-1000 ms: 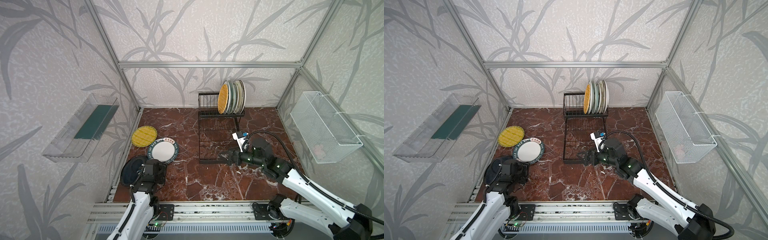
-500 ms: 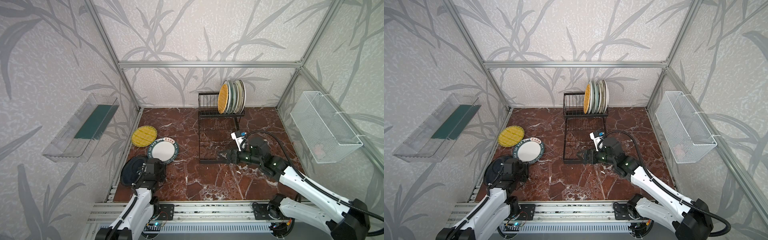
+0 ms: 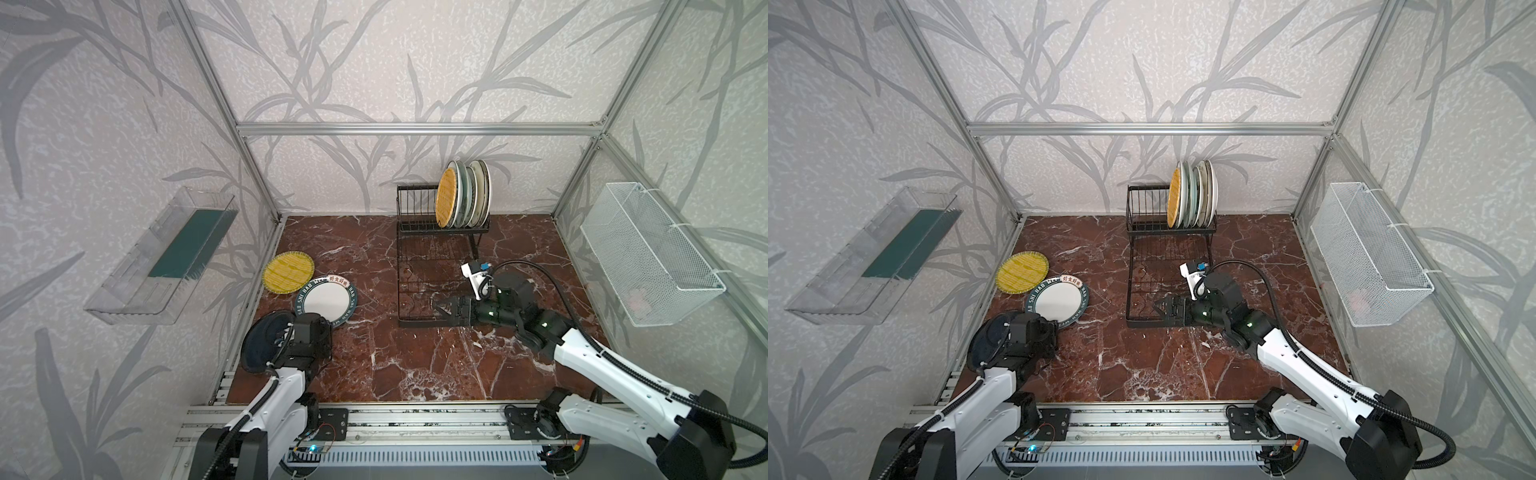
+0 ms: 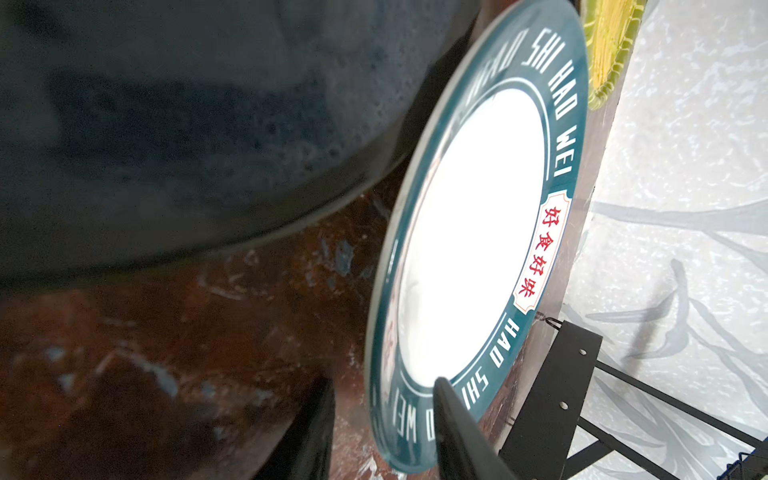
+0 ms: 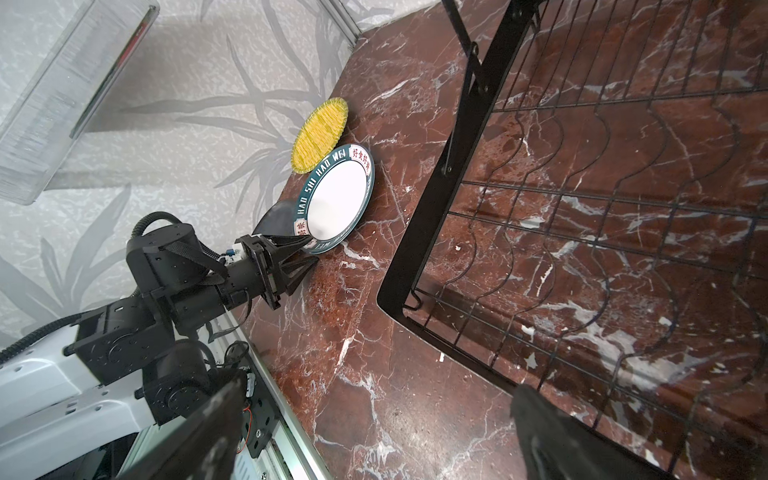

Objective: Load plates into a dish rack
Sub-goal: Pick up the plate from the middle-left of the table.

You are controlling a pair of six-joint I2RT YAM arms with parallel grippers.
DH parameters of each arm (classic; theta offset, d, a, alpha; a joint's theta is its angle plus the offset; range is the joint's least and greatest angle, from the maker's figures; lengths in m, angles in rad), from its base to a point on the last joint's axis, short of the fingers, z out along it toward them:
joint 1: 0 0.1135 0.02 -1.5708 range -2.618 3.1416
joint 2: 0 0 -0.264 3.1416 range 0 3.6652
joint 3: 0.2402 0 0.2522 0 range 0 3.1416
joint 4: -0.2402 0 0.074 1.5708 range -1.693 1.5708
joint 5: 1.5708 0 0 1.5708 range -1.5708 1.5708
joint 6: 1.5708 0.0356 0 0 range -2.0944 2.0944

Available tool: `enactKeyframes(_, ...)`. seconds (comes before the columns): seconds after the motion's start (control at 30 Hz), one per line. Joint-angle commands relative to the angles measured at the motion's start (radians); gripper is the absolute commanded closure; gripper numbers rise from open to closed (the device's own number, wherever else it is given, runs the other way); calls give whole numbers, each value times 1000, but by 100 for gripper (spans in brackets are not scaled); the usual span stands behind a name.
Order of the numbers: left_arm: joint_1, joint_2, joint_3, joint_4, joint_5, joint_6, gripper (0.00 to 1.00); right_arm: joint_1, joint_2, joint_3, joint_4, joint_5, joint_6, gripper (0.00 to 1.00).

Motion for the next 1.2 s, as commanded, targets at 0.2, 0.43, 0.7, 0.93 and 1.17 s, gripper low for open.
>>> enactKeyframes(0.2, 10, 33, 27, -86, -28, -20, 70, -18, -12, 1, 29, 5, 17, 1)
enactKeyframes(0.43, 11, 35, 35, -100, -7, -8, 84, -25, -24, -13, 26, 16, 26, 1)
enactKeyframes(0.7, 11, 8, 49, -134, 0, 27, 91, -37, 10, 6, 34, 5, 18, 1)
enactKeyframes(0.93, 10, -81, 96, -210, 58, 110, 97, -66, 13, 10, 32, -2, 19, 1)
enactKeyframes(1.17, 11, -188, 120, -223, 109, 183, 100, -120, 15, 9, 34, -37, 23, 1)
